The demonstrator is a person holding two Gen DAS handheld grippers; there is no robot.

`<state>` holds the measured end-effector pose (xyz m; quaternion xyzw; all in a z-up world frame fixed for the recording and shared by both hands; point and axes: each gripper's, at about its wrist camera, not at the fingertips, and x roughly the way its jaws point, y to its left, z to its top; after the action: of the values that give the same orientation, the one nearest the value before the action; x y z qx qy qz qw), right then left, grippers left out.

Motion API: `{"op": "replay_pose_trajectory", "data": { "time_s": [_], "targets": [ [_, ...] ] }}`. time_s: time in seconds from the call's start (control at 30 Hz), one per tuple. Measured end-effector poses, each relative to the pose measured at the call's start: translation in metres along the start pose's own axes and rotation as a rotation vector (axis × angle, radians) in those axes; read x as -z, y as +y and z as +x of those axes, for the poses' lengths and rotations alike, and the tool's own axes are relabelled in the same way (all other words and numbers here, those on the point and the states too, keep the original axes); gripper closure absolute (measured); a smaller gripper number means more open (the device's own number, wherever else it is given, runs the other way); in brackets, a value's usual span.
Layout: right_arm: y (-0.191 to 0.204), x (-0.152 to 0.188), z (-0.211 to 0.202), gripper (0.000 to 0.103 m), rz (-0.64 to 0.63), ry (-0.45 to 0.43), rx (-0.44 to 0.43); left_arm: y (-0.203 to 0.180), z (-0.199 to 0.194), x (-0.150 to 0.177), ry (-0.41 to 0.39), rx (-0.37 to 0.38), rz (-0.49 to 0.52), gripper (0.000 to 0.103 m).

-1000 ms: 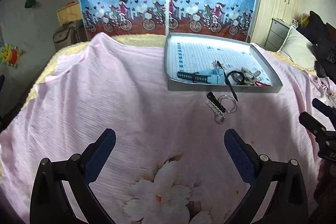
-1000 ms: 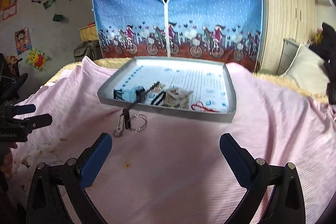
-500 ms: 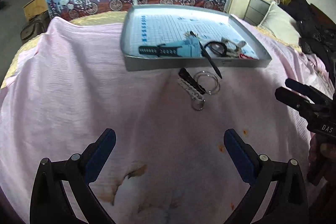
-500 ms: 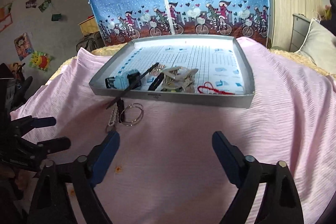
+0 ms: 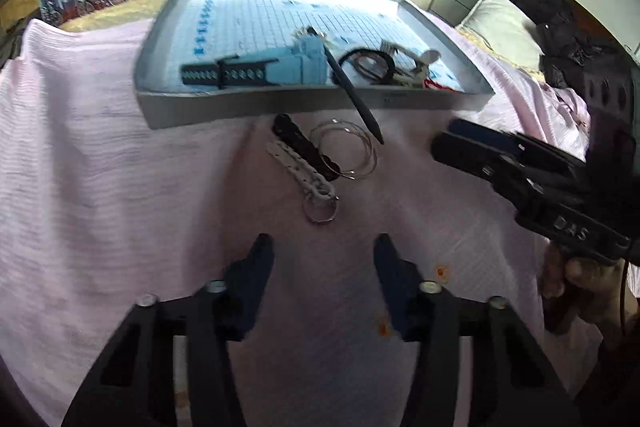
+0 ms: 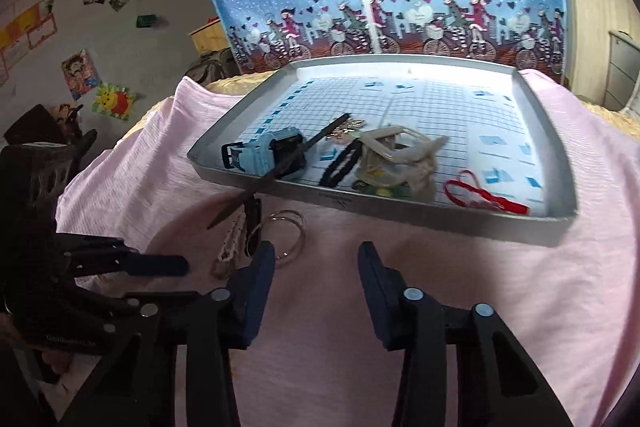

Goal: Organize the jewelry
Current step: 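Grasp a silver key ring with the left tool while the right tool grasps another ring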

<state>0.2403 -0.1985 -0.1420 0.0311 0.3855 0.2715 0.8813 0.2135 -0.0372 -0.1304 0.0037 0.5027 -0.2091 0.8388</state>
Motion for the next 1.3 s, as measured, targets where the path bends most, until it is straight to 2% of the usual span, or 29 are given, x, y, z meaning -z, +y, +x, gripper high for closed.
{"op": "replay_pose_trajectory", "data": {
  "time_s": [0.2, 0.33, 0.47, 0.67, 0.83, 0.87, 0.93, 1.0, 1.3],
  "targets": [
    [0.001, -0.006, 0.022, 0.075, -0.038, 0.050, -0.030, 0.013, 0.012, -0.013, -0.004, 0.022, -0.035, 0.073],
    [0.001, -0.006, 0.029, 0.075, -0.057, 0.068, -0.027, 0.017, 0.018, -0.015, -0.008, 0.033, -0.061, 0.074],
    [0.003, -0.008, 0.038, 0.075, -0.076, 0.085, -0.030, 0.025, 0.018, -0.016, -0.012, 0.019, -0.097, 0.087],
    [0.006, -0.017, 0.064, 0.075, -0.096, 0.141, -0.008, 0.032, 0.013, -0.012, -0.021, 0.028, -0.133, 0.087],
    [0.009, -0.013, 0.067, 0.075, -0.091, 0.198, 0.012, 0.034, 0.013, -0.011, 0.020, 0.064, -0.176, 0.087],
    [0.010, -0.011, 0.067, 0.077, -0.093, 0.205, 0.016, 0.035, 0.012, -0.011, 0.028, 0.071, -0.182, 0.087],
    [0.013, -0.008, 0.066, 0.093, -0.102, 0.217, 0.032, 0.036, 0.011, -0.011, 0.033, 0.080, -0.186, 0.086],
    [0.014, -0.005, 0.065, 0.097, -0.100, 0.221, 0.032, 0.038, 0.010, -0.010, 0.038, 0.085, -0.187, 0.087],
    [0.015, 0.003, 0.040, 0.099, -0.057, 0.213, 0.042, 0.027, 0.002, -0.007, 0.077, 0.054, -0.153, 0.086]
  ]
}}
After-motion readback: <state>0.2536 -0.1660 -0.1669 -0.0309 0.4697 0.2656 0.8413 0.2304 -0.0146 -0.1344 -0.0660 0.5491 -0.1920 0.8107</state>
